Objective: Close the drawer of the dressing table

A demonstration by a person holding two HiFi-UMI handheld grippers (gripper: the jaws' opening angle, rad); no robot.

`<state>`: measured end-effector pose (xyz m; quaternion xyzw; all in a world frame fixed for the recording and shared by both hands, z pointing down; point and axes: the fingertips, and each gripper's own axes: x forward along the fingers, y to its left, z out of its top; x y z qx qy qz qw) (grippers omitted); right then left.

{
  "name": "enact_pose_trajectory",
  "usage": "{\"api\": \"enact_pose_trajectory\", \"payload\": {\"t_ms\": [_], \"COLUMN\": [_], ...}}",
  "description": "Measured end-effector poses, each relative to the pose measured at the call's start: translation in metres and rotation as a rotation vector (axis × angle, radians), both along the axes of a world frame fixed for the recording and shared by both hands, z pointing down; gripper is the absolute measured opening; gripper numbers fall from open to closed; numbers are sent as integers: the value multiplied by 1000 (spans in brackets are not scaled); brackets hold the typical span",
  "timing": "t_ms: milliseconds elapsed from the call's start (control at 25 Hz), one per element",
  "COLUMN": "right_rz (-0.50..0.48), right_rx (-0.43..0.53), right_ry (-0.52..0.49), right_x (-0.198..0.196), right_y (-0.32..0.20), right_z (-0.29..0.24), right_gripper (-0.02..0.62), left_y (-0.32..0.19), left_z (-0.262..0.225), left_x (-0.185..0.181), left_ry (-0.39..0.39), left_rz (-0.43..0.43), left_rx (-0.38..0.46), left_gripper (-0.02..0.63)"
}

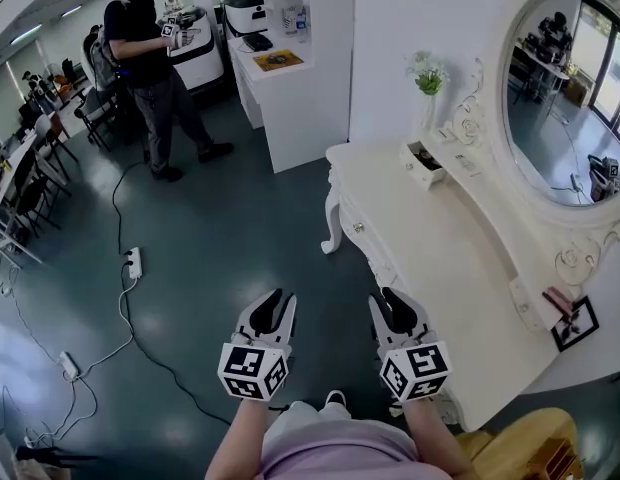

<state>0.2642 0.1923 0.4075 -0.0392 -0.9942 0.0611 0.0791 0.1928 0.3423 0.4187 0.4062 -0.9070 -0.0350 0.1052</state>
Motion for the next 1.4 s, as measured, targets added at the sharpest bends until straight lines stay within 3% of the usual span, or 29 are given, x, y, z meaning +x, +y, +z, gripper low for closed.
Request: {"api": "enact_pose_trajectory", "payload": {"t_ms": [240,520,840,1400], "right_rz": [3,-2,47,203], "right_rx": [-28,-70,-72,-75], "right_ry": [33,43,71,88], "right_x": [-3,-19,-74,-227], "right_y": [-12,-21,-43,-85], "right_z": [10,15,28,25], "right_gripper": [248,337,373,374], "left_y": [-10,-17,-38,-95], "left_z": [6,16,31,23], "left_x": [-2,-23,-89,-263], "left_ry": [-4,6,31,42], "left_rz": [5,-6,25,174], "left_rx": [-6,-9,11,22], "left_gripper": [171,298,348,350]}}
